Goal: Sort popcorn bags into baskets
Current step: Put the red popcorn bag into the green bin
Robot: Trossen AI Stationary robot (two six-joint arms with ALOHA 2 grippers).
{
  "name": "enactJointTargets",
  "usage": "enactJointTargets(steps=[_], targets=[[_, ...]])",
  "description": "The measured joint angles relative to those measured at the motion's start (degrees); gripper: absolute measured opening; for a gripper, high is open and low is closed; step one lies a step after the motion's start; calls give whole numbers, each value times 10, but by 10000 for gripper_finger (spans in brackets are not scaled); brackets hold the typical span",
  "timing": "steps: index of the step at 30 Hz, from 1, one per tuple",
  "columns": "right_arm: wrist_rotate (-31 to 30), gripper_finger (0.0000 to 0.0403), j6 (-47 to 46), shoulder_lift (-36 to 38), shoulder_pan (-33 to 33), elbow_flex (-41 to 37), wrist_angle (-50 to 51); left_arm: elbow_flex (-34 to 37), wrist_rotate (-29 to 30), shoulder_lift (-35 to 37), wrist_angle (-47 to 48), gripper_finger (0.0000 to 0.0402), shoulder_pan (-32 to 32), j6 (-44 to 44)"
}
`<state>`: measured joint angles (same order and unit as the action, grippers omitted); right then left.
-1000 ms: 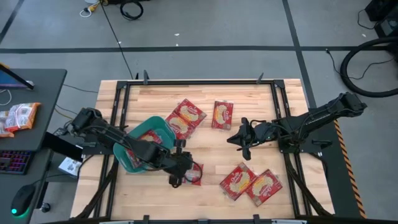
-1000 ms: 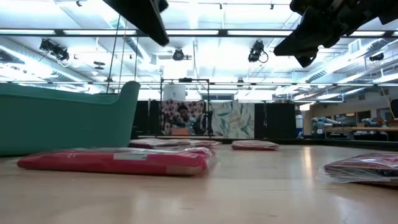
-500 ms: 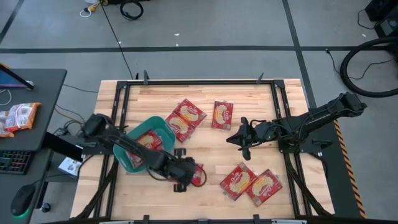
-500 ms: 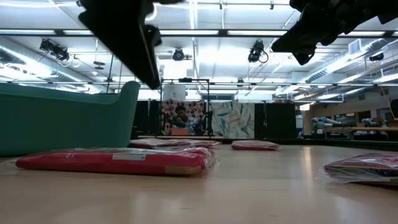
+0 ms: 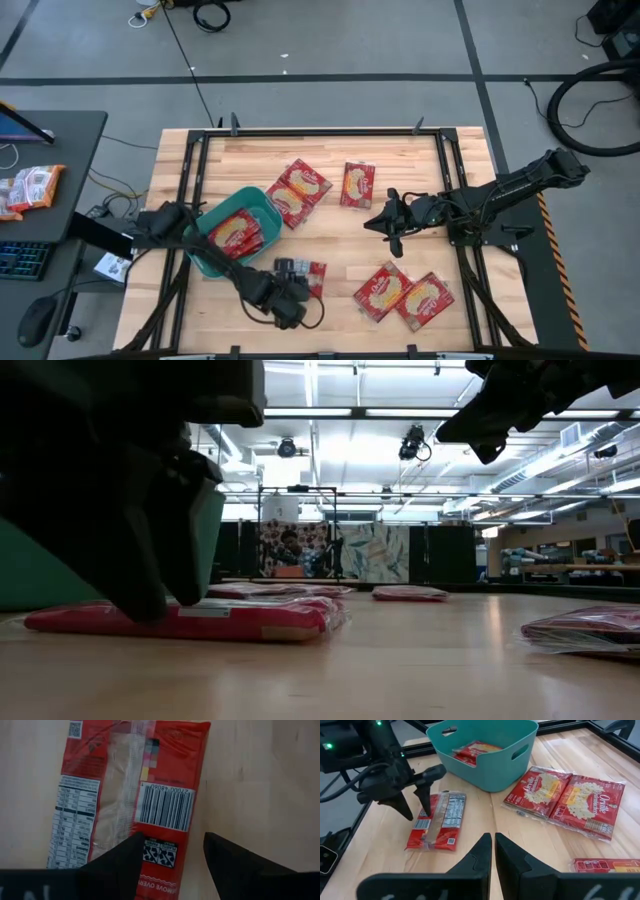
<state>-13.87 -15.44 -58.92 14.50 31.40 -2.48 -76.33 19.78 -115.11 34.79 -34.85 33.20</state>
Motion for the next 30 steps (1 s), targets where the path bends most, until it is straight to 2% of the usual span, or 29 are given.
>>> enactJointTargets(steps=[8,11,14,19,21,25,30], targets=[[0,27,1,0,0,0,0,-18,65,-28,60,206,-15,7],[5,27,0,0,0,0,1,-20,68,-35,65,179,-17,4],[5,27,1,0,0,0,1,-20,79,-37,65,133,-18,-5],[5,27,2,0,0,0,0,-19,74,-37,66,36,-18,-11],[5,27,0,0,0,0,0,-19,66,-36,65,12,-18,-13],[5,27,0,0,0,0,0,-15,25,-8,73,7,-12,-6],[5,27,0,0,0,0,-1,-16,-12,81,82,3,2,20]])
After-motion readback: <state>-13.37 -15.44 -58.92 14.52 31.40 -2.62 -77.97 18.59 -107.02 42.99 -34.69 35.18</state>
